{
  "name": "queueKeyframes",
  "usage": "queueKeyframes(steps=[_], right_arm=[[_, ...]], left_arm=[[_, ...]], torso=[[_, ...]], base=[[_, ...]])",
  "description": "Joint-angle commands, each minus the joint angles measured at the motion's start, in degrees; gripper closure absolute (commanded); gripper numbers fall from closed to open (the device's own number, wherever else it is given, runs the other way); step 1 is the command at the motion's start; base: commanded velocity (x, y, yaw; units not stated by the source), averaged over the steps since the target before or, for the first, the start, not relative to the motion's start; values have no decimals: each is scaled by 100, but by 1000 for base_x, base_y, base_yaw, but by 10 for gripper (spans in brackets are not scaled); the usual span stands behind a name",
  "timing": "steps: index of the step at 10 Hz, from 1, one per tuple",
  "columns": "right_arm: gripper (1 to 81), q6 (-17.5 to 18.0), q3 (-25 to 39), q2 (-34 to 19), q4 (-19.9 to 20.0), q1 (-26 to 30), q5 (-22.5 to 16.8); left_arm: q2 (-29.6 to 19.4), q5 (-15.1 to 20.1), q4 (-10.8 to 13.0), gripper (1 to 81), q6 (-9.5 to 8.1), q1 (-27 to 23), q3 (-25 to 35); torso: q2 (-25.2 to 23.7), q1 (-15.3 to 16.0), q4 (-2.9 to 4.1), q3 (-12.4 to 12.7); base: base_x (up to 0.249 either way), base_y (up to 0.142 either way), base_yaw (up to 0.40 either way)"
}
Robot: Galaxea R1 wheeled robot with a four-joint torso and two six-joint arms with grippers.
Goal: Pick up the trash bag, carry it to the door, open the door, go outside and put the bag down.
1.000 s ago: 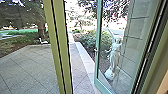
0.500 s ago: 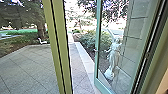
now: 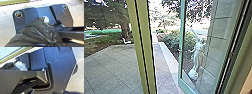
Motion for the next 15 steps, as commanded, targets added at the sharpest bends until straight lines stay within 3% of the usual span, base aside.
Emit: queueKeyframes(steps=[1,15], right_arm=[[10,-80,85,114,-73,249,-368],[10,-142,59,114,-55,231,-368]], left_arm=[[-21,294,14,811,26,-267,25],[32,302,23,811,35,-267,25]], torso=[[0,0,0,0],[-2,-2,0,0]], base=[[0,0,0],[0,-91,0]])
